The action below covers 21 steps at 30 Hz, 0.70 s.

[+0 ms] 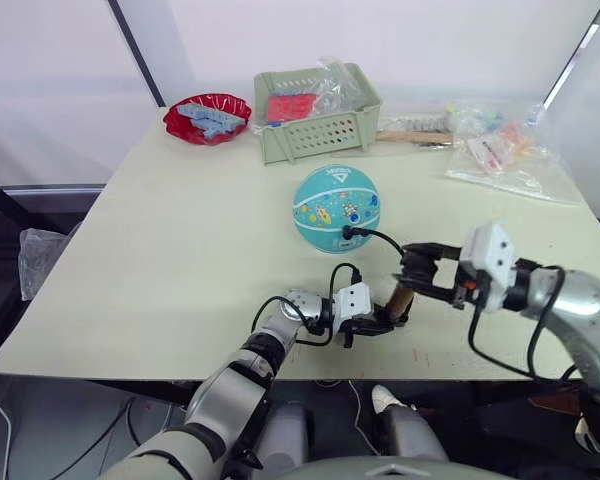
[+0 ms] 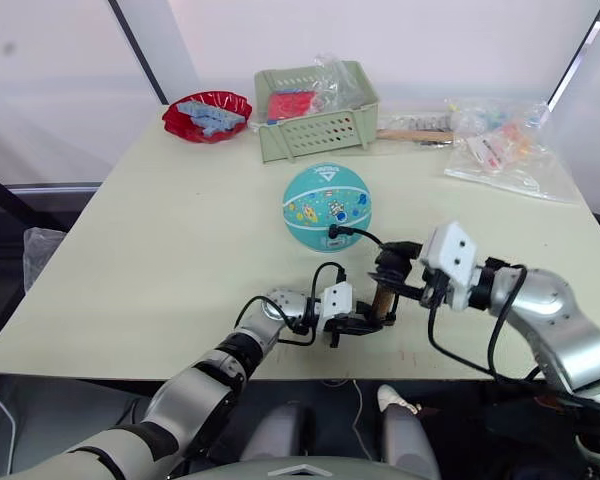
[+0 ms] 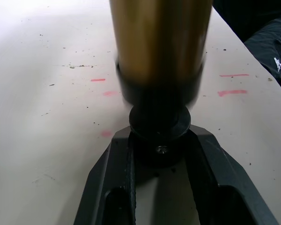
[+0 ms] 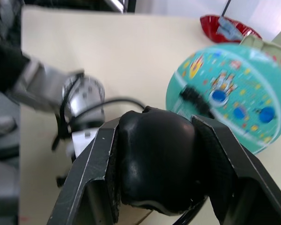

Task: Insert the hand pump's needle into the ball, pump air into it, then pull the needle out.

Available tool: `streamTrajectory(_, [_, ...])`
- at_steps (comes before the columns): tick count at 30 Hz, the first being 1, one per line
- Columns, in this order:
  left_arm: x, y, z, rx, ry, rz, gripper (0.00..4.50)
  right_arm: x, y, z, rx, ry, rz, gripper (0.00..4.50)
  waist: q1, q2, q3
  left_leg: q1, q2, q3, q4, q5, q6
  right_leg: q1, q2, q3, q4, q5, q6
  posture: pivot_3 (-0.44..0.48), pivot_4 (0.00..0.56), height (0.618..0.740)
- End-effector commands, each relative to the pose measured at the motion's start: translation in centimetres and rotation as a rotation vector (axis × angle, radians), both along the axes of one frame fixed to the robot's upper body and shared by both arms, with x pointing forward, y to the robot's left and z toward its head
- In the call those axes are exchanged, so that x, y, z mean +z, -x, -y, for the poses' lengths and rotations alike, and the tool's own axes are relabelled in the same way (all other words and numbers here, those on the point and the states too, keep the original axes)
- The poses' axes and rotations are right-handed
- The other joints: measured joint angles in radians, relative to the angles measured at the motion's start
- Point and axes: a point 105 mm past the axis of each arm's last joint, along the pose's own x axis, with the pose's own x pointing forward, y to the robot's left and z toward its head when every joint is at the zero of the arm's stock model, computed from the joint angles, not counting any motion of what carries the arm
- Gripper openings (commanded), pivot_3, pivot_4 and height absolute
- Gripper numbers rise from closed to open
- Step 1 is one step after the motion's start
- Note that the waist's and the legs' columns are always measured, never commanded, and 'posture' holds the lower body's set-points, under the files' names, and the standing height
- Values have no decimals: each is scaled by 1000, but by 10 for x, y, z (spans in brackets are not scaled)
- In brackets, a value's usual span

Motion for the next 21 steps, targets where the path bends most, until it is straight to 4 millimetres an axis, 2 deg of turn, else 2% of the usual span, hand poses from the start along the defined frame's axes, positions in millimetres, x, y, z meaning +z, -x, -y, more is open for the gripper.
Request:
streamTrajectory(1, [-38,20,-20,14,-124,-130,1031,-22,3,1,-6,49,-80,1940,-1,1,0,0,0,1,0,0,0,0,0,1,0,0,0,0,150,736])
streamTrajectory(5, [-38,20,-20,11,-126,-131,1031,1,-1,7,-3,27,-35,1940,0,1,0,0,0,0,0,0,0,0,0,0,0,0,0,0,150,736])
streamTrajectory(12, [-37,20,-19,3,-129,-130,1031,88,-7,24,18,-86,57,1940,6,5,9,-3,-1,0,0,0,0,-1,-1,1,0,1,-1,0,150,736])
streamTrajectory(17, [-36,19,-18,0,-131,-129,1031,133,-1,30,49,-112,86,1940,7,9,17,-4,-1,0,0,0,0,-2,-2,0,0,1,-2,0,150,736])
streamTrajectory(21, [-36,18,-18,-2,-132,-128,1031,160,5,33,68,-134,106,1940,7,9,19,-5,-1,0,0,0,0,-1,-2,0,0,1,-2,0,150,736])
